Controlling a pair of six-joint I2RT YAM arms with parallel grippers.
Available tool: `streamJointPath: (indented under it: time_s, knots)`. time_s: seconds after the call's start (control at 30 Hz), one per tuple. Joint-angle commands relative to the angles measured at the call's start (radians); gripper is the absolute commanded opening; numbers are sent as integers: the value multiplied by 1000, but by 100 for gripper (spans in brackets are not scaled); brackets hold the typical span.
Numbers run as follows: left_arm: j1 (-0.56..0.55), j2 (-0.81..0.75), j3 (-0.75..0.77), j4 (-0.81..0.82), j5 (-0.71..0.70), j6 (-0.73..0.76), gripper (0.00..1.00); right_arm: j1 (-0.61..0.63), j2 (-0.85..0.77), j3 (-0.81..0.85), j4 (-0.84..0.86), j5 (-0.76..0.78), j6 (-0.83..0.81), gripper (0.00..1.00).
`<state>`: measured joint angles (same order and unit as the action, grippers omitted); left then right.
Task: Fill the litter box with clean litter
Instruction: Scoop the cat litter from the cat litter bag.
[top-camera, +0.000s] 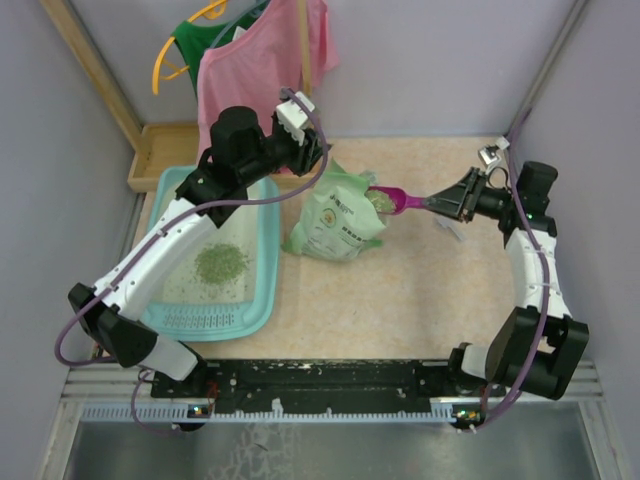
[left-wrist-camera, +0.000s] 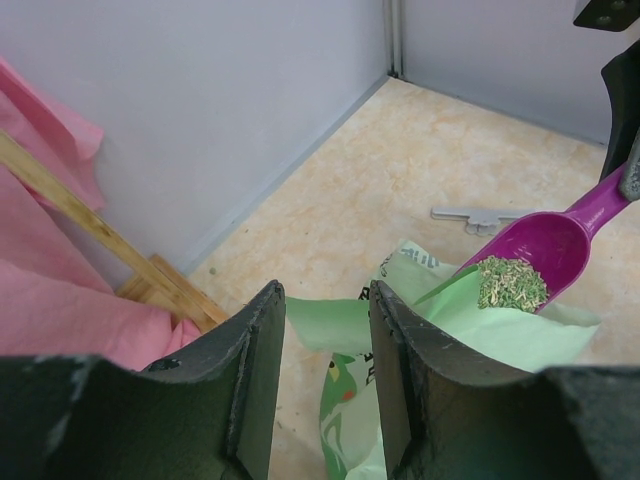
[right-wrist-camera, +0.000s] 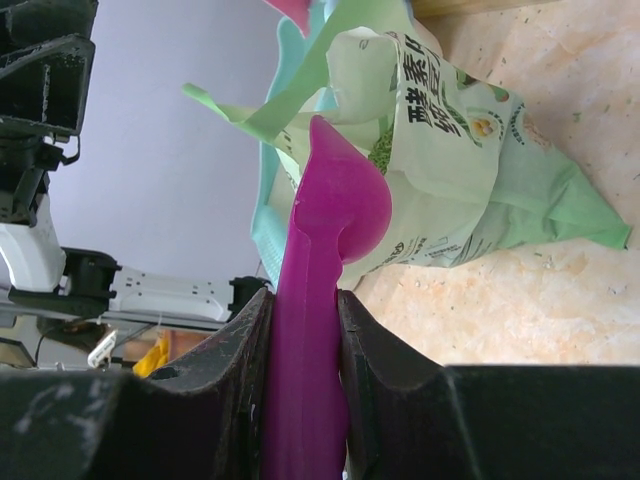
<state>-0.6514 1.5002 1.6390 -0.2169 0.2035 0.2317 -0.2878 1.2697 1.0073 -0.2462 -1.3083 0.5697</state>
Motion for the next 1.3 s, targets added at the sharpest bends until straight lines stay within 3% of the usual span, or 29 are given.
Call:
streamJointPath:
  time_s: [0.0,1.27]
  knots:
    - [-5,-41,-13,20,-7,-14,46,-18,-43,1,53,-21,2,0]
    - [-5,-32,-11,24,-18,-13,46,-87,-63,10,149,-79,116,0]
